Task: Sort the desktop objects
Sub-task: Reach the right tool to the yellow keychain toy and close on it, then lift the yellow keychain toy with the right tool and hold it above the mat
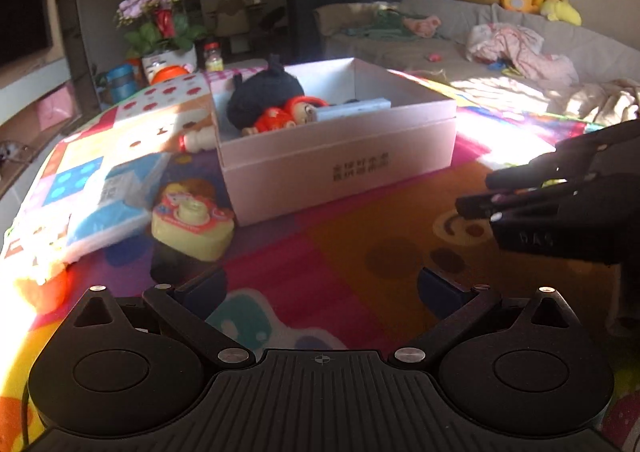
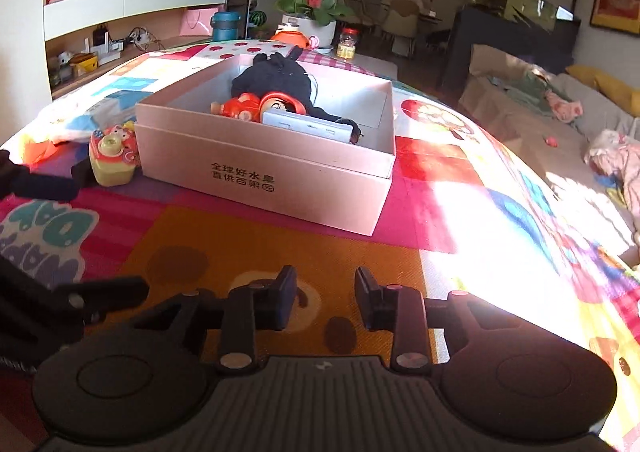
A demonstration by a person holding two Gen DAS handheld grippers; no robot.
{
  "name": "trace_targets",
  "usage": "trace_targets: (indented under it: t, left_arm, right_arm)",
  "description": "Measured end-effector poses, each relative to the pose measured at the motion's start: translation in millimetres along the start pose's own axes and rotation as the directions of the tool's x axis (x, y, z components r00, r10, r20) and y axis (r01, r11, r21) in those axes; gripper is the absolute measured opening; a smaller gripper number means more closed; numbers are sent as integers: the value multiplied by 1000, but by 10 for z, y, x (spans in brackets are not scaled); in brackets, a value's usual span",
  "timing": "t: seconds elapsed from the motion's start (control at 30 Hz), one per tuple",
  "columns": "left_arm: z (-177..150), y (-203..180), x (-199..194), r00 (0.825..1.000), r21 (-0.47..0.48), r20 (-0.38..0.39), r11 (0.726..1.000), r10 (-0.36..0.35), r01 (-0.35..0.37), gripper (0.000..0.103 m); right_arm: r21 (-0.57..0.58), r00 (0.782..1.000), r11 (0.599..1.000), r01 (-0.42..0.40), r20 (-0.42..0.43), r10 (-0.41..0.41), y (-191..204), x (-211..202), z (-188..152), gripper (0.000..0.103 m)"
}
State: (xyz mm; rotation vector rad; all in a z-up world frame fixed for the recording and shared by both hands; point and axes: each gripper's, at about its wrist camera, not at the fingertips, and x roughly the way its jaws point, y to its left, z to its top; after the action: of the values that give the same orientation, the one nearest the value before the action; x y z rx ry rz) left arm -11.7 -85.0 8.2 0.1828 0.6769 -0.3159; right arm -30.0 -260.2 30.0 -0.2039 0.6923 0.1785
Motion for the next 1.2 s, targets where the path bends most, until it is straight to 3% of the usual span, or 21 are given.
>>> trace_targets:
  t: [0.17, 0.27, 0.37, 0.5, 0.73, 0.83, 0.93, 1.13, 1.2]
  left_arm:
    - [-82, 128, 4, 999, -73, -31, 997, 6, -9, 103]
    - [-124, 108, -54, 998, -41, -50, 999, -25, 23, 103]
    - [-227, 125, -173, 997, -5, -53, 999, -53, 52, 103]
    - [-377, 318, -325, 997, -22, -56, 998, -60, 59, 103]
    - [-412, 381, -349, 997, -24, -51, 998, -64, 63, 103]
    - [-414, 397, -352, 997, -23, -49, 998, -64, 63, 103]
    - [-409, 413, -352, 997, -23, -49, 998, -64, 63, 103]
    - [-410, 410, -351, 997, -24, -50, 998, -65, 64, 103]
    - [-406, 420, -351, 996, -27, -52, 997, -67, 66, 103]
  right_arm:
    - [0, 984, 984, -176, 28, 176, 186, -52, 272, 42]
    - [-110, 948, 944, -311, 32, 316, 556, -24, 535, 42]
    - [-230, 924, 903, -364, 30, 380, 931, 23, 765, 42]
    - [-339, 924, 872, -354, 15, 381, 1363, 157, 924, 42]
    - [-482, 964, 846, -230, 7, 266, 1879, 490, 887, 41]
    - [-474, 966, 854, -217, 21, 257, 1817, 460, 853, 30]
    - [-459, 958, 851, -258, -6, 287, 1650, 312, 790, 28]
    - [-439, 965, 868, -231, 12, 262, 1188, -68, 504, 24]
    - [-441, 974, 878, -185, 34, 223, 1043, -195, 408, 20]
